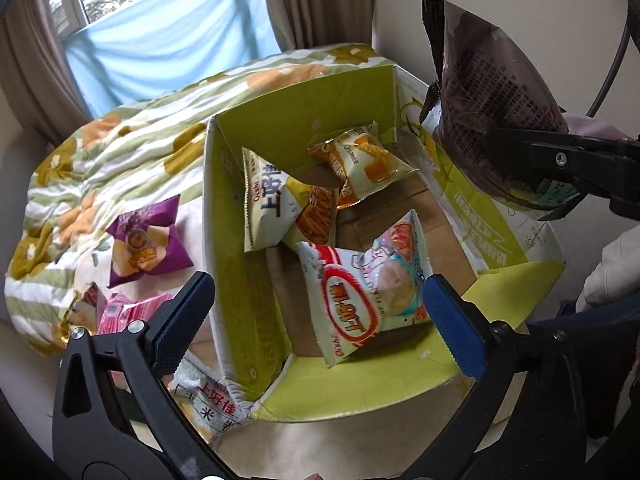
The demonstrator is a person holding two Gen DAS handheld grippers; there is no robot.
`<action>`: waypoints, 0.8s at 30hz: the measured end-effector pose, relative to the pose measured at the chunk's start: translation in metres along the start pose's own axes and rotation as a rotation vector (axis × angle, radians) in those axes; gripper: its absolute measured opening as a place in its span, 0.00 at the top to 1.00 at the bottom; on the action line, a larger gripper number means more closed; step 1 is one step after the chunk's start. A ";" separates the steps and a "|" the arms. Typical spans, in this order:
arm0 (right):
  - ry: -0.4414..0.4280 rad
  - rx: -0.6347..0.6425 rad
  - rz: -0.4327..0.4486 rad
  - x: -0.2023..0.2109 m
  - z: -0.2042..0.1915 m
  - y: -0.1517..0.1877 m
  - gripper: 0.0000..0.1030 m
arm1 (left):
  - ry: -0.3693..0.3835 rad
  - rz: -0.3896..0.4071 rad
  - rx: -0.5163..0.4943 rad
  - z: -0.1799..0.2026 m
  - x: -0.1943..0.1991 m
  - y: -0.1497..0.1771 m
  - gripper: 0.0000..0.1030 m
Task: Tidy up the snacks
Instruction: 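Lift both bags and carry them over the cardboard box, then release the shrimp bag from the left gripper while the right drops the brown bag into the box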
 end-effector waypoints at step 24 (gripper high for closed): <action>0.054 -0.087 0.025 -0.046 -0.014 0.000 0.00 | -0.063 -0.033 0.094 -0.054 0.029 0.042 0.00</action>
Point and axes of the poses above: each gripper's, at about its wrist camera, not at the fingertips, and x roughly against the way its jaws point, z to its right, y to its underside, the point moved 5 cm from there along -x, roughly the way its jaws point, and after that the axes turned 10 degrees about -x, right-handed, at the moved point
